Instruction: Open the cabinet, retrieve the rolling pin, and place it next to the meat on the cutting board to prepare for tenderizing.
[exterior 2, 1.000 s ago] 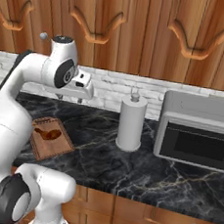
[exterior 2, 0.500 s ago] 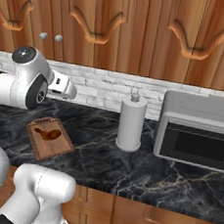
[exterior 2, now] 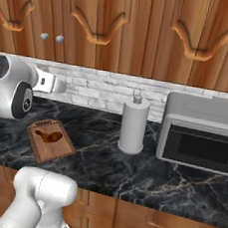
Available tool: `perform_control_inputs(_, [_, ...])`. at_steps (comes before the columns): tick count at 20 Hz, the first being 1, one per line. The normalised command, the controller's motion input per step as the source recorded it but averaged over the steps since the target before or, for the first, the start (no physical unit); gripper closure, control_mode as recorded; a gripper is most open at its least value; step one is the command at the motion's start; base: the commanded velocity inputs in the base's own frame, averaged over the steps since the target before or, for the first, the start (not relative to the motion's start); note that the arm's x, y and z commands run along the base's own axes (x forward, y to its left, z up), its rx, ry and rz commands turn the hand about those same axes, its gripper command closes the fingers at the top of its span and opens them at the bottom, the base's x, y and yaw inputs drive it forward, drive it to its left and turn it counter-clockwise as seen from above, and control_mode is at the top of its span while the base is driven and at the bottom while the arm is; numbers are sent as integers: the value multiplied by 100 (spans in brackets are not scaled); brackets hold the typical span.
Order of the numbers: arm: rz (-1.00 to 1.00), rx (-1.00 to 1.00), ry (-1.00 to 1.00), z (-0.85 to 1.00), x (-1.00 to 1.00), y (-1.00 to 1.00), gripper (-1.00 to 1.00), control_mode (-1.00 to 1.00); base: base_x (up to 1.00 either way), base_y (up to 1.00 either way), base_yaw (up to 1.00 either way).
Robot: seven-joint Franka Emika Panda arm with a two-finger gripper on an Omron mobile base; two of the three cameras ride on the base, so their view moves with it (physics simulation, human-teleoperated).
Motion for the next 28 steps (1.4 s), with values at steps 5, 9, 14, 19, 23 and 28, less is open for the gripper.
perform_control_inputs(5, [0,-4,-21,60,4,1,-100,-100,0,0,0])
perform_control_inputs(9, [0,-2,-18,53,2,2,-100,-100,0,0,0])
perform_control_inputs(14, [0,0,-14,36,0,3,-100,-100,0,0,0])
perform_control_inputs(19, [0,0,-14,29,0,1,-100,-100,0,0,0])
perform_control_inputs(23, [0,0,0,0,0,2,-100,-100,0,0,0])
perform_control_inputs(28, [0,0,0,0,8,0,-100,-100,0,0,0])
